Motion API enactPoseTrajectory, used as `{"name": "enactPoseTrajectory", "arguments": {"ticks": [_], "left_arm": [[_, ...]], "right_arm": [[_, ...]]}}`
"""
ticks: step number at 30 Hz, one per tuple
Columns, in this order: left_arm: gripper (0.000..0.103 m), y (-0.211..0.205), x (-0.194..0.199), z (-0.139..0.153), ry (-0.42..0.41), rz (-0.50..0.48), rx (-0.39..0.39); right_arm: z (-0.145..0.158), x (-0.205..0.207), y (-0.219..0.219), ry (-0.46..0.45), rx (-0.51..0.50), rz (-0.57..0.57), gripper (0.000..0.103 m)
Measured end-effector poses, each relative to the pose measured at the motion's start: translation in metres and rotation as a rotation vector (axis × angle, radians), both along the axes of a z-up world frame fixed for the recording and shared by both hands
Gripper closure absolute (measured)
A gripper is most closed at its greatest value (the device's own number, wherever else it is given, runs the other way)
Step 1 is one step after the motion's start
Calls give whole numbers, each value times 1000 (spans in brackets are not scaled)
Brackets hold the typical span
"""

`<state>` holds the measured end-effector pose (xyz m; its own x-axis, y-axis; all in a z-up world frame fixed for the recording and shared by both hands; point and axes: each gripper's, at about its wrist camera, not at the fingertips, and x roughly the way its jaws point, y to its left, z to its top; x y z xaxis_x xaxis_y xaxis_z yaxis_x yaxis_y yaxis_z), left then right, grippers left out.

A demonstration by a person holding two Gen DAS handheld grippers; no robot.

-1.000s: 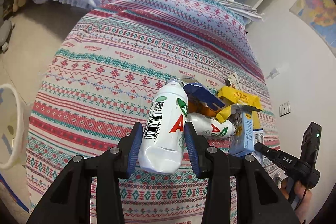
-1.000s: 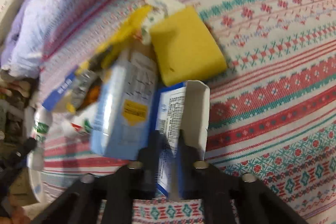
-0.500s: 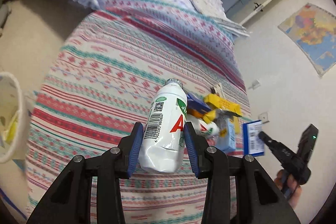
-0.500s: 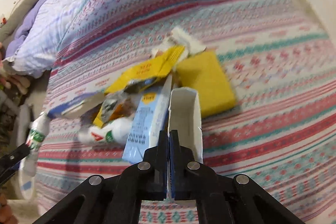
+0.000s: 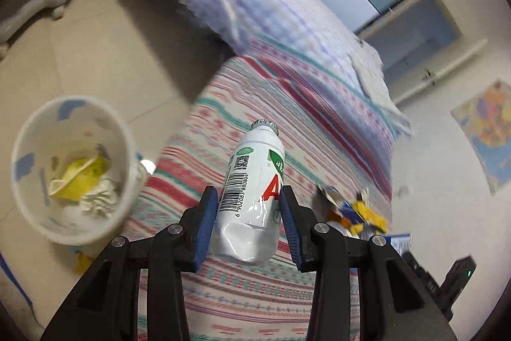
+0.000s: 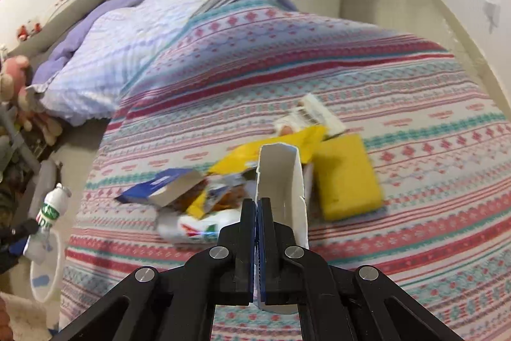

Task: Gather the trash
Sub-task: 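Carry the bottle and carton to the wastebasket and open both grippers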

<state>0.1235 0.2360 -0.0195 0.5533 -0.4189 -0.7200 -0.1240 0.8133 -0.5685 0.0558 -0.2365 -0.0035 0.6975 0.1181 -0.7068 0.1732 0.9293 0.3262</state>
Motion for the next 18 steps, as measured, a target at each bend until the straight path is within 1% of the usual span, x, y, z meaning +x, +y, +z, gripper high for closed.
{"name": "enactPoseTrajectory", "arguments": {"ticks": [2,3,5,7,9,10,12,16,18], "left_arm": [[61,21,-3,-3,11,43,-8],[61,33,-5,-4,18,71,0],[61,47,-8,-5,23,101,13],[61,61,-10,-11,35,123,10],[61,74,-12,-19,65,146,10],[61,81,-13,-24,83,161,6],[61,96,-16,-33,109,195,-11],[60,117,-15,-44,133,249,-23],[57,126,-13,-51,160,279,-45]], "right_arm": [[3,0,10,-15,-9,21,103],[3,-1,14,-21,-8,28,103],[5,-1,20,-35,36,57,103],[7,0,30,-43,65,90,103],[7,0,44,-45,51,116,103],[6,1,51,-42,53,135,103],[3,4,65,-33,91,177,103],[-1,9,97,-25,143,261,103],[-3,9,115,-27,151,306,103]]}}
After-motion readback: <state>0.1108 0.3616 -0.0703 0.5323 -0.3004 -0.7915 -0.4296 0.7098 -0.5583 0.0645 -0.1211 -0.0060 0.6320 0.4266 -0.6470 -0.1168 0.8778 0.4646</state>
